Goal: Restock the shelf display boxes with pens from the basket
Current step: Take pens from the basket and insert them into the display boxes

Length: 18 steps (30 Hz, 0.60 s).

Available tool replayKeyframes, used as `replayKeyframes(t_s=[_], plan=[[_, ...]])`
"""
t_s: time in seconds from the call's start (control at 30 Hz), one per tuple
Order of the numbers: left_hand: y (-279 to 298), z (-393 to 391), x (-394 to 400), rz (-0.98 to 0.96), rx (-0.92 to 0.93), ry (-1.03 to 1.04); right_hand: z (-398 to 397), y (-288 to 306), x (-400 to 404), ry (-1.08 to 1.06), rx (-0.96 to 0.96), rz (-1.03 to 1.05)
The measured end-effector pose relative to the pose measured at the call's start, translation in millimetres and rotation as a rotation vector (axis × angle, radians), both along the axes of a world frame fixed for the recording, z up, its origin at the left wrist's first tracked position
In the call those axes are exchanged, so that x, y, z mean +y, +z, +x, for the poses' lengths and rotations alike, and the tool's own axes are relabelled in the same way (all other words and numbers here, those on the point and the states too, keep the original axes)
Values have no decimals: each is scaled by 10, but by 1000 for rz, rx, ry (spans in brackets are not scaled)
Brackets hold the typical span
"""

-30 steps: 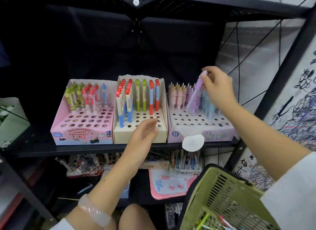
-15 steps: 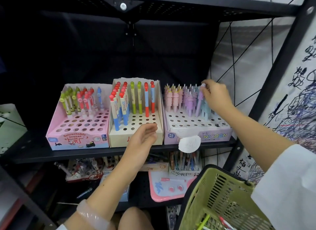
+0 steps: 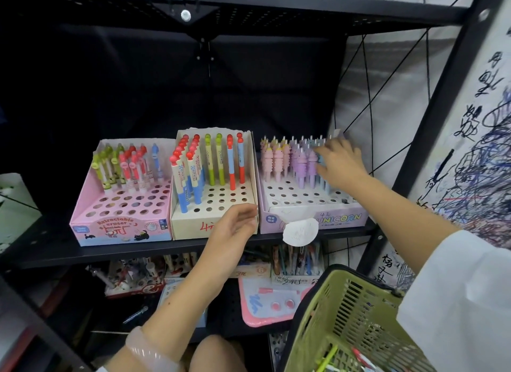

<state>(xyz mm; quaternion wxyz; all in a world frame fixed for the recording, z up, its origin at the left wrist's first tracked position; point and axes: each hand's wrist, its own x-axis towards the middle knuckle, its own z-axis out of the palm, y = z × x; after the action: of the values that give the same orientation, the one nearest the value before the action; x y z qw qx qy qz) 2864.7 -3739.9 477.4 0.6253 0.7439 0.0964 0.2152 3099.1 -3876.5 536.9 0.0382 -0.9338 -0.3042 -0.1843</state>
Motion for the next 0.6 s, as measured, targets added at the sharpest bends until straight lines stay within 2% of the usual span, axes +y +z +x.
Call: replayKeyframes(t_s=[0.2, 0.33, 0.47, 0.6], plan=[[-54, -1, -280, -19, -14, -82, -286, -63, -225, 174, -40, 253], [-266, 21, -622, -37, 39, -187, -750, -395, -621, 339, 48, 355], [-678, 31, -1025, 14, 145, -306, -1173, -1185, -1248, 254, 328, 323], [-1161, 25, -1311, 107, 306, -441, -1356, -2161, -1998, -97, 747, 14]])
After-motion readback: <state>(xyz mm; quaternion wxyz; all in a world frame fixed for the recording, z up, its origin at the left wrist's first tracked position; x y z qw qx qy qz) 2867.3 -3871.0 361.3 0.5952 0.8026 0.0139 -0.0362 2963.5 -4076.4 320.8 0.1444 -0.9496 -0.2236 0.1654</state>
